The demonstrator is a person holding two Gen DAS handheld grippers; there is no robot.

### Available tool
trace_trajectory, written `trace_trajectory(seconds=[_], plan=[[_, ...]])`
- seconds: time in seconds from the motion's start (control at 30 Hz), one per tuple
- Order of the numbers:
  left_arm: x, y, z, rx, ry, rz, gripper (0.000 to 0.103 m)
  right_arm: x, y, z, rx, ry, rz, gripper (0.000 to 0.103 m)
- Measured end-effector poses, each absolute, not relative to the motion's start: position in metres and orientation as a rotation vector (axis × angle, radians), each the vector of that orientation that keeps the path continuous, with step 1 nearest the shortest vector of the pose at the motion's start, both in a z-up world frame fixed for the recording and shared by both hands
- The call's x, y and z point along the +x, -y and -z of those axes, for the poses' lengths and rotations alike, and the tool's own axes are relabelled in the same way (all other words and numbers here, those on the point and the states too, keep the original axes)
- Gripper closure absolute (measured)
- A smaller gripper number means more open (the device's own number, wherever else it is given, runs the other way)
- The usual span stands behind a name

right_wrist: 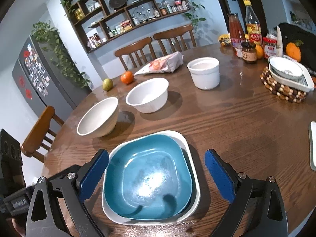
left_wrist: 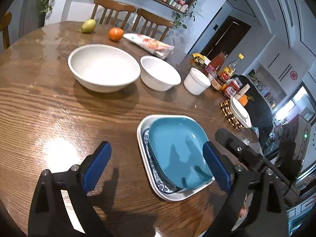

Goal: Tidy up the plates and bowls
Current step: 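Pull both grippers back and move them to the large white bowl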

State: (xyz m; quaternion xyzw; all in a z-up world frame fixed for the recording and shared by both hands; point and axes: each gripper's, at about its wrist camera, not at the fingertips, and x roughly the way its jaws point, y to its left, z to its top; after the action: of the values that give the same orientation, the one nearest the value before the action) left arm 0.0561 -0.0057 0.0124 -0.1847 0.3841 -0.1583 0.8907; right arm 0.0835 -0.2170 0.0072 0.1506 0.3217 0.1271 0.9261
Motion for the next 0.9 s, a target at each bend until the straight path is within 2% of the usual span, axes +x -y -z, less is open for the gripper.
trace_trajectory(seconds=[0.23, 0.47, 0.7, 0.8, 0.9], plan=[[0.054, -0.009, -0.053, -0.349, -0.712, 0.298, 0.010, 0.082, 0.222, -0.041, 0.335, -0.576, -0.306, 0.005], [0.053, -0.023, -0.113, -0.327, -0.599, 0.272, 0.008, 0.090, 0.208, -0.103, 0.319, -0.501, -0.414, 0.005], [0.071, -0.032, -0.173, -0.337, -0.511, 0.312, 0.003, 0.121, 0.178, -0.167, 0.341, -0.527, -0.590, 0.005], [0.085, -0.040, -0.184, -0.359, -0.466, 0.309, 0.001, 0.140, 0.165, -0.181, 0.361, -0.531, -0.667, 0.005], [0.109, -0.049, -0.170, -0.362, -0.485, 0.235, 0.001, 0.161, 0.157, -0.169, 0.407, -0.565, -0.689, 0.005]])
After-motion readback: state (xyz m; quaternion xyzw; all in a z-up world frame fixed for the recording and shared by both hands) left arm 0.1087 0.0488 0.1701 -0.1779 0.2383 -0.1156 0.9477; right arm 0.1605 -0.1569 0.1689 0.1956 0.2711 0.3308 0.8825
